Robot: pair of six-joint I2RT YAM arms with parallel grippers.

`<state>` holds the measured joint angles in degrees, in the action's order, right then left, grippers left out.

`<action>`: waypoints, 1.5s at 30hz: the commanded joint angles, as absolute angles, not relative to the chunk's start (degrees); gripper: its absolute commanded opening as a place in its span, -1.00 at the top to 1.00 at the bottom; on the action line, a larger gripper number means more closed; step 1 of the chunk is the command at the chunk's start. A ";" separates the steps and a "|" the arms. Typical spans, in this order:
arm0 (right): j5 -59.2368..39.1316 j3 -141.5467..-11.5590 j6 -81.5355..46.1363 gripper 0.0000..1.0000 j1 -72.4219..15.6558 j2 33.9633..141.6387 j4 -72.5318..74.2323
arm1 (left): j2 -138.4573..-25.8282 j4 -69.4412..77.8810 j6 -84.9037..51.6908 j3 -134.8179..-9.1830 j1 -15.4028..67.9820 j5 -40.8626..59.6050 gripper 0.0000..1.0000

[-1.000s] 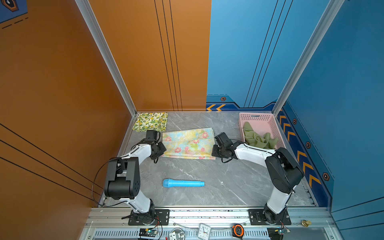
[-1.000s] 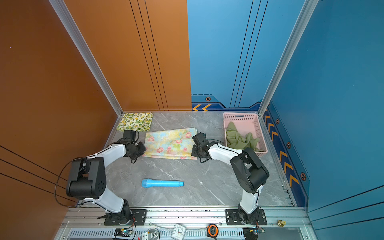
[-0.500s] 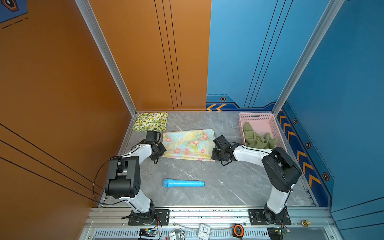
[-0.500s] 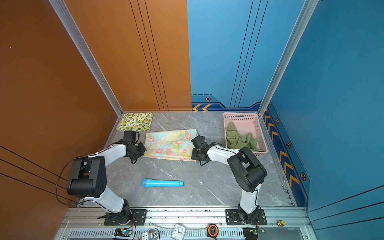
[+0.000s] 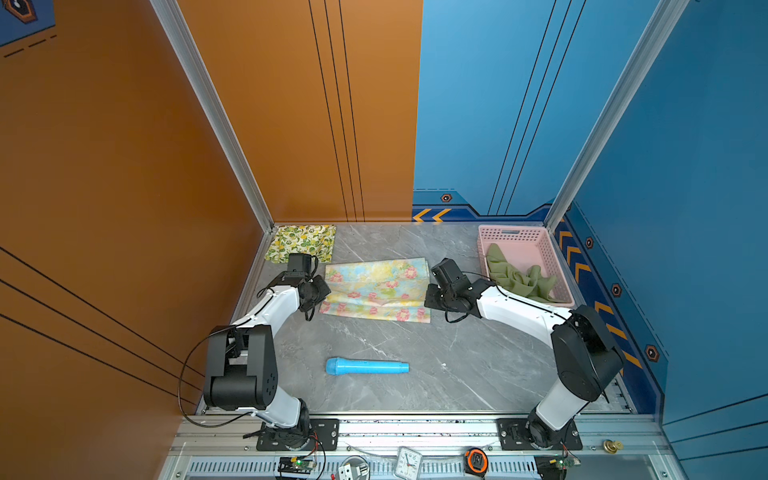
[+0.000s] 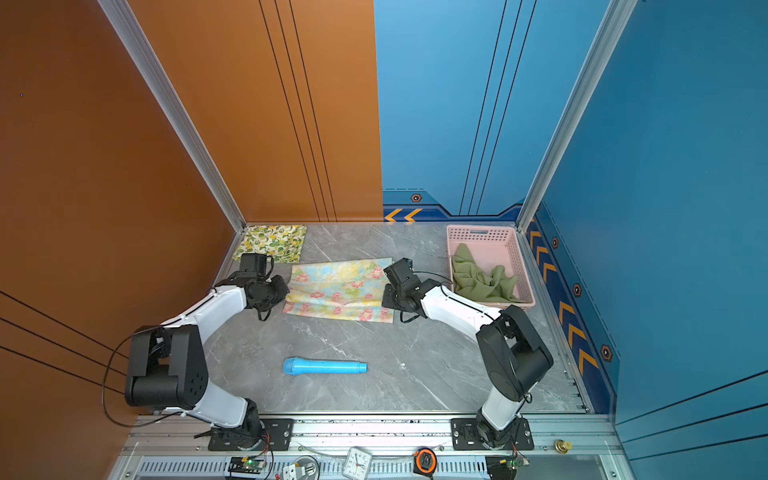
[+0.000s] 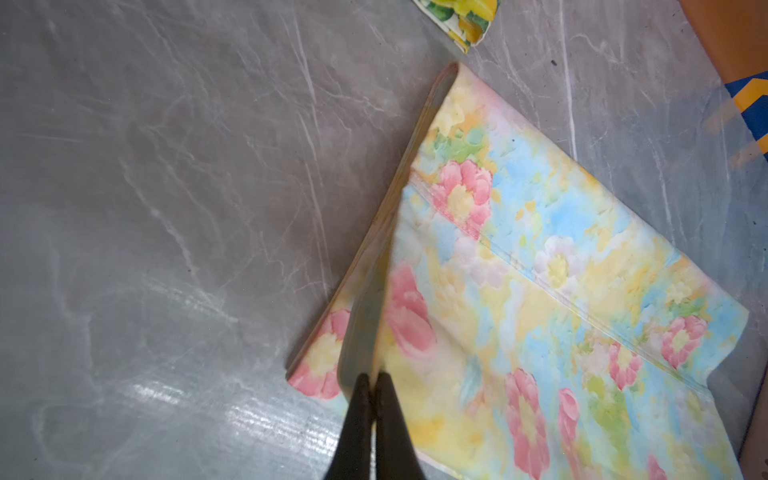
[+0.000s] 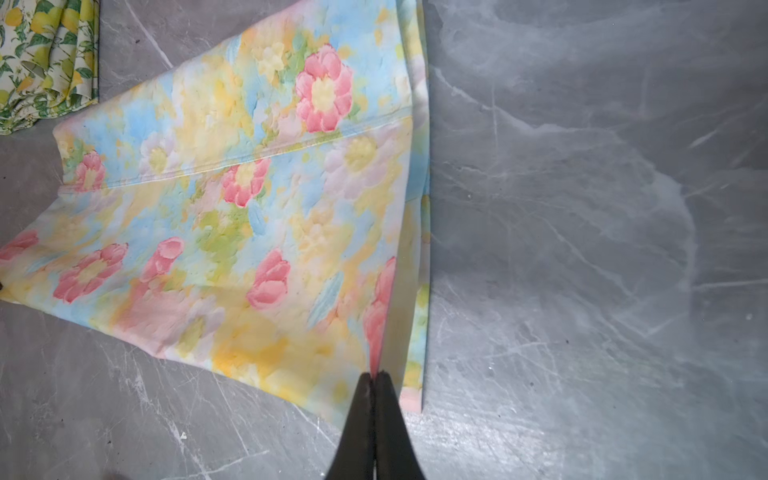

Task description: Fold and stack the skirts

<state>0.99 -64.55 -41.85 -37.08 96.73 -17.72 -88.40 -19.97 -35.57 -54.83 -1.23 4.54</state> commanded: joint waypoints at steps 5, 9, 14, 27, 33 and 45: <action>3.67 -62.61 -42.92 1.00 -39.23 95.15 -20.77 | -88.21 -21.72 -35.35 -52.60 -2.01 3.72 1.00; 3.98 -60.56 -43.64 1.00 -39.81 96.20 -19.64 | -89.22 -20.72 -35.33 -51.15 -2.11 3.94 1.00; 3.41 -57.71 -44.57 1.00 -39.81 98.79 -17.25 | -90.61 -20.02 -35.60 -49.88 -2.28 3.43 1.00; 2.12 -57.47 -42.40 0.65 -41.64 100.21 -17.55 | -91.21 -19.75 -35.65 -50.01 -2.55 3.36 0.75; 0.35 -59.45 -39.75 0.10 -37.04 96.18 -20.36 | -87.24 -22.34 -34.04 -52.18 -2.32 0.22 0.02; -4.79 -66.50 -43.13 -0.04 -32.05 101.39 -18.14 | -93.56 -27.67 -27.23 -63.91 -2.28 1.53 -0.56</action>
